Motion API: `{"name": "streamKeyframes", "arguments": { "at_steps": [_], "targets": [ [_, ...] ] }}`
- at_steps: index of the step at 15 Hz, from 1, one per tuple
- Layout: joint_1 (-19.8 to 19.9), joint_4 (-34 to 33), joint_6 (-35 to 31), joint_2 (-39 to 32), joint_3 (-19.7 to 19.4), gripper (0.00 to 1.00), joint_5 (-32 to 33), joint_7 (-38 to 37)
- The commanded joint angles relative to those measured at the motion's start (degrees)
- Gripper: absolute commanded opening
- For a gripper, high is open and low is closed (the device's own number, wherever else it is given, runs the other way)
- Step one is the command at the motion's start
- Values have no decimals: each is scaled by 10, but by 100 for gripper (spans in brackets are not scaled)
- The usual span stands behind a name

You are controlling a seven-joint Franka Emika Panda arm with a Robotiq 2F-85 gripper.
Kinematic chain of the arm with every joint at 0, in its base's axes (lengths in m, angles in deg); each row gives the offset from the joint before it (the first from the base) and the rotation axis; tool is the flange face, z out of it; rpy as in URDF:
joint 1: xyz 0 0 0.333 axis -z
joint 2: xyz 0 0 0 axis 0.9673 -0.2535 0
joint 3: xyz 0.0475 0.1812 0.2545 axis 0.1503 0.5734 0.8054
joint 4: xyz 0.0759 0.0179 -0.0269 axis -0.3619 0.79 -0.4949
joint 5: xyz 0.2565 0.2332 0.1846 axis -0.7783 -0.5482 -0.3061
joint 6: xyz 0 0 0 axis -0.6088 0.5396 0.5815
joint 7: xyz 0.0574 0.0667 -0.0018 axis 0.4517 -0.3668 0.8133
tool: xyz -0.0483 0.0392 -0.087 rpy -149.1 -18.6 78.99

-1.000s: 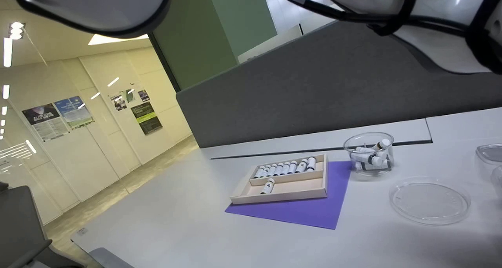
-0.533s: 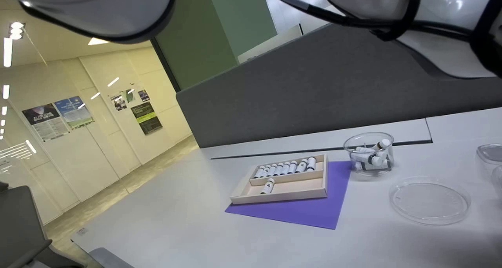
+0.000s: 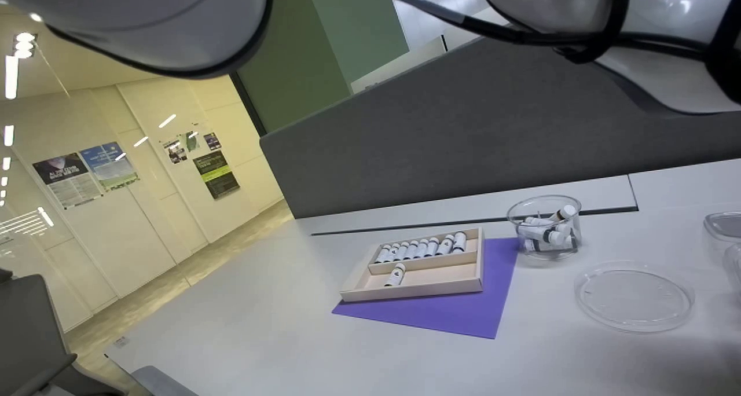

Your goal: Remove one bottle from the container on the right and place it on the tray

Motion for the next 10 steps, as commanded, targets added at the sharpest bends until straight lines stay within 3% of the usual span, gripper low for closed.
{"name": "streamKeyframes", "arguments": {
  "at_steps": [1,10],
  "targets": [
    [-7,2,24,19,-5,5,5,-5],
    [-47,121,-30,132,-9,5,26,38]
  ]
}}
